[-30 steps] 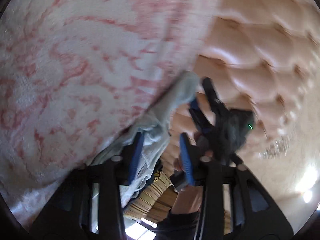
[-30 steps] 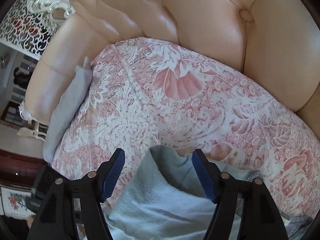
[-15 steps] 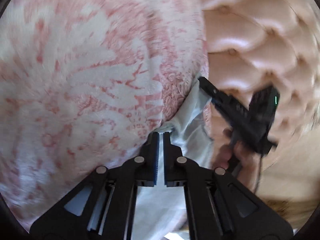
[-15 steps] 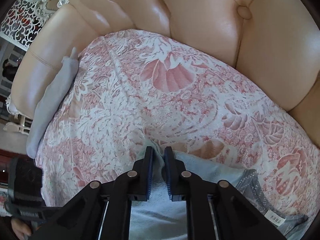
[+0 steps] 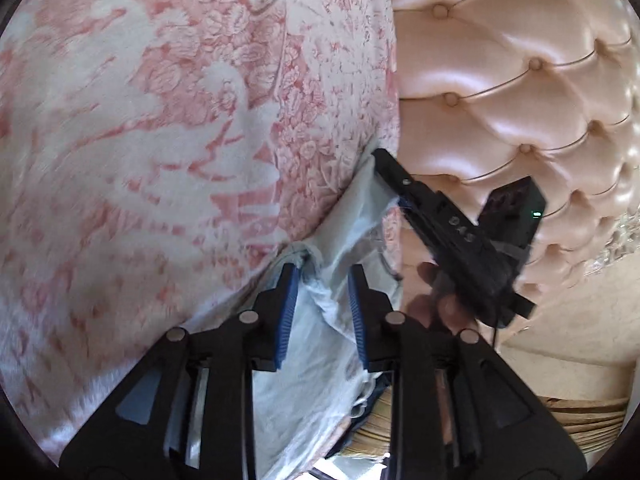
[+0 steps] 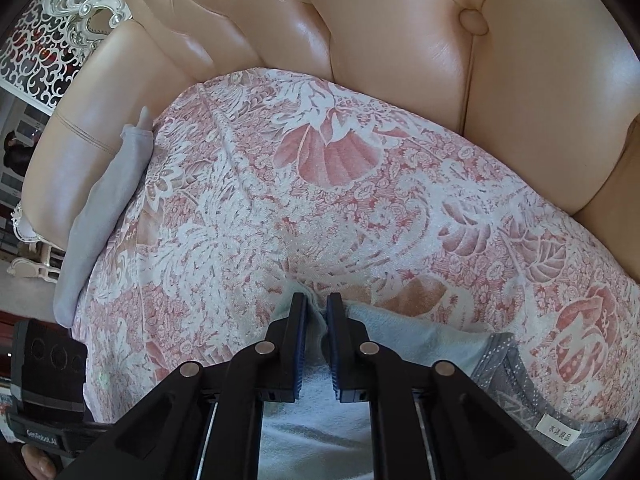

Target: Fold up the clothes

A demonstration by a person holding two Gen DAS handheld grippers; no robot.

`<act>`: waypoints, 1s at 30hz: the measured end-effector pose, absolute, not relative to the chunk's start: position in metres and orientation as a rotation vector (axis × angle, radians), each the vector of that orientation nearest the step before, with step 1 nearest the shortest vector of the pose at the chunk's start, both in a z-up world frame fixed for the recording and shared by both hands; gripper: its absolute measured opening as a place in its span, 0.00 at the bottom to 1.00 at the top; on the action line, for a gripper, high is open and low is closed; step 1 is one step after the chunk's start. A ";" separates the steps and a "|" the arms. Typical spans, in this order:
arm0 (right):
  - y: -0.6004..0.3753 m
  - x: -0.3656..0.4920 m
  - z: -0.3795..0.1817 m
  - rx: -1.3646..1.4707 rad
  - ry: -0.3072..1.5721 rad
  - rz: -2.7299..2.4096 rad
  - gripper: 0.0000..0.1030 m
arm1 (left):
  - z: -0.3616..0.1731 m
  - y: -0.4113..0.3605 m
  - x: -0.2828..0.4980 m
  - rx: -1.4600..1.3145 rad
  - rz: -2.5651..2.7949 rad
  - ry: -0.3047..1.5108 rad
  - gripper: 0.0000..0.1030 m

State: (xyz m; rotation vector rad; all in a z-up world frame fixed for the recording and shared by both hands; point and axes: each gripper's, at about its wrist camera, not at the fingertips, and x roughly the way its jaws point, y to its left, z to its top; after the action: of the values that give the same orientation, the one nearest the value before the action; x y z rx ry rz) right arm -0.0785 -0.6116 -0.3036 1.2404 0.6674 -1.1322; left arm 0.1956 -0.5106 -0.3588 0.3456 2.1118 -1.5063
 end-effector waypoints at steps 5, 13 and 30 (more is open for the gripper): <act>-0.610 -0.080 -0.304 1.240 0.652 -1.144 0.08 | -0.350 -0.505 0.191 0.401 -1.614 1.978 0.06; -0.608 -0.080 -0.302 1.231 0.638 -1.205 0.05 | -0.347 -0.484 0.190 0.447 -1.753 1.740 0.06; -0.400 -0.219 -0.208 1.309 0.056 -1.541 0.89 | -0.334 -0.472 0.200 0.486 -1.774 1.747 0.37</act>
State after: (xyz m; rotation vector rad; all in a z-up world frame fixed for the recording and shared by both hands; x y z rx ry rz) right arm -0.2195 -0.4005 -0.2078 1.3094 0.0556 -1.5412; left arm 0.1996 -0.4718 -0.3341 0.4863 1.7470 -1.7743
